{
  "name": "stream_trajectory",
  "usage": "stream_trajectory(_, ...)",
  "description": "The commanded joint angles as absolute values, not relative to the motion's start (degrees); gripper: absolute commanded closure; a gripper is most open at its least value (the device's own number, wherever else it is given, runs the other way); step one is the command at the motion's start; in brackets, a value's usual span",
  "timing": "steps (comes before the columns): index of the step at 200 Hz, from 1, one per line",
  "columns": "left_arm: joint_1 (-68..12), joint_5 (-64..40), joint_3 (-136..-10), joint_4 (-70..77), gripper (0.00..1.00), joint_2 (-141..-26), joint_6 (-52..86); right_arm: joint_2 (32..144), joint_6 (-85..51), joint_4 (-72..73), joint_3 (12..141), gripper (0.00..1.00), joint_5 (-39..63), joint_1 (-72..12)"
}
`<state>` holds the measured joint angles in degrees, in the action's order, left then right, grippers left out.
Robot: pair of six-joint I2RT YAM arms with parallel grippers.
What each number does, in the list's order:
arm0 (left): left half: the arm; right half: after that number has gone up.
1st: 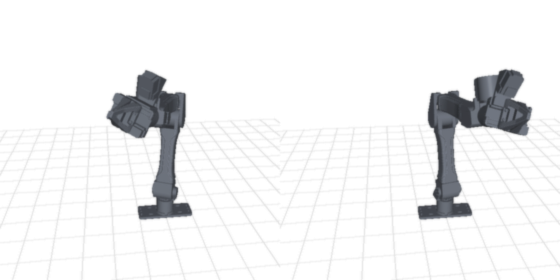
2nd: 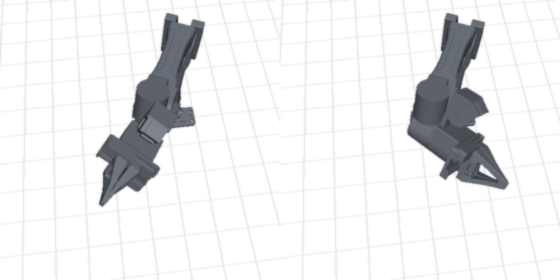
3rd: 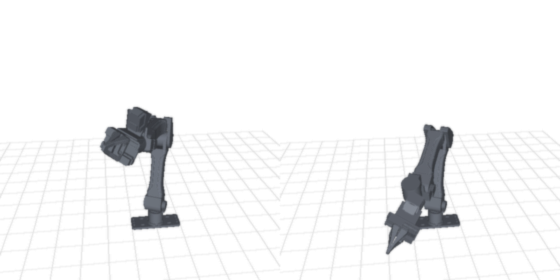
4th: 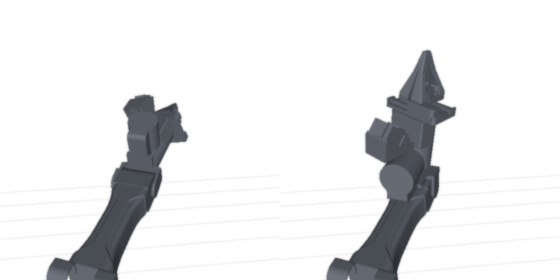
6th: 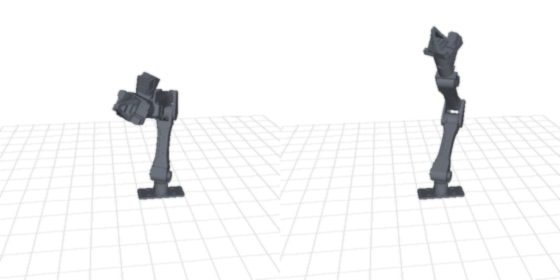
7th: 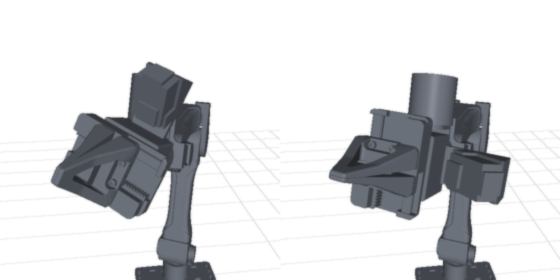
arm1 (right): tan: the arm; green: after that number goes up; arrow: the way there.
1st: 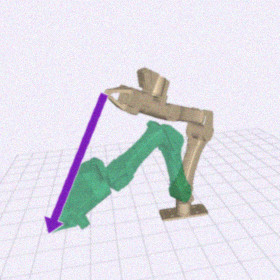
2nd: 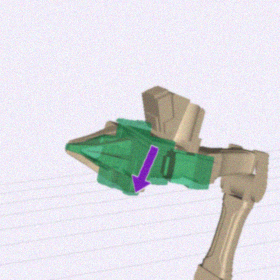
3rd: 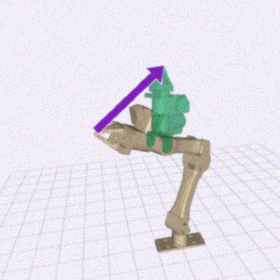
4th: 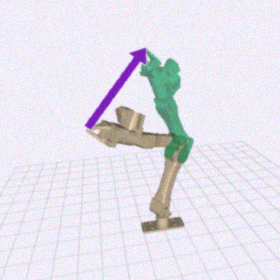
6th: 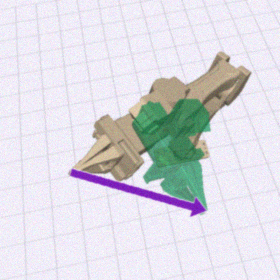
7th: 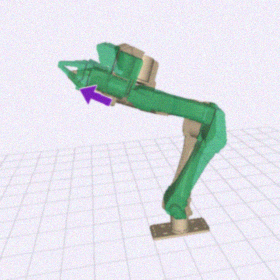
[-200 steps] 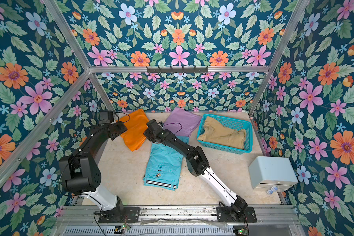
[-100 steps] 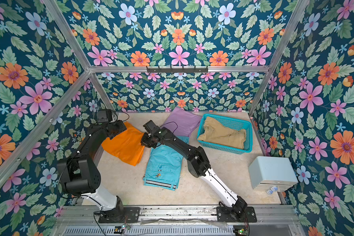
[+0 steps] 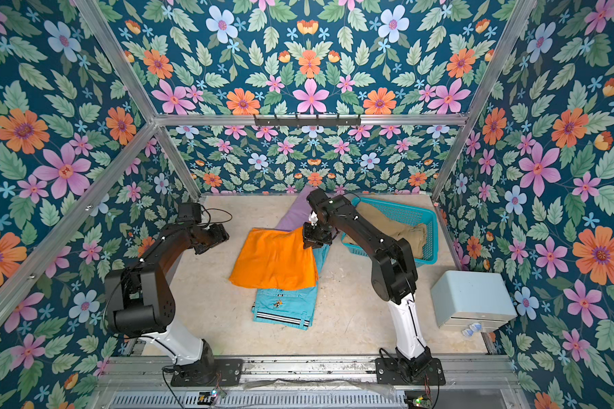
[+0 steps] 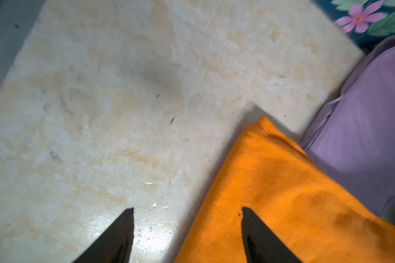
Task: Put the folded long pants in the basket
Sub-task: Move the long pant to the center of the board, then pick up the long pant at the center of the board.
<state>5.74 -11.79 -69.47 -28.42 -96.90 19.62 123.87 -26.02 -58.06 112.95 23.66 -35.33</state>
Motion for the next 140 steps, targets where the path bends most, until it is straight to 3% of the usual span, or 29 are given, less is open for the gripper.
stream_trajectory(1,5.81,-16.92,-66.99,-27.18,0.25,-98.60,17.44,124.84,-23.29,-54.94,112.20,1.00,26.49,-35.12)
stream_trajectory(25,5.75,-25.73,-62.56,-20.28,0.28,-98.91,18.80,126.02,-23.47,-53.98,111.77,1.00,26.74,-35.03)
stream_trajectory(77,5.16,-29.50,-60.99,-19.91,0.42,-104.71,19.02,125.64,-23.38,-52.54,109.91,1.00,27.32,-34.82)
stream_trajectory(93,4.67,-26.12,-61.17,-21.22,0.44,-105.55,18.44,125.34,-23.69,-52.05,109.21,1.00,27.72,-34.74)
stream_trajectory(109,4.69,-22.94,-61.47,-21.97,0.58,-105.73,18.05,124.91,-23.82,-51.41,108.78,1.00,28.16,-34.79)
stream_trajectory(137,4.66,-24.38,-62.45,-20.68,1.00,-103.39,17.96,124.22,-24.14,-49.85,109.15,1.00,30.14,-34.72)
stream_trajectory(140,4.68,-24.07,-62.84,-20.90,1.00,-102.97,18.00,123.97,-24.17,-49.55,109.28,1.00,30.37,-34.70)
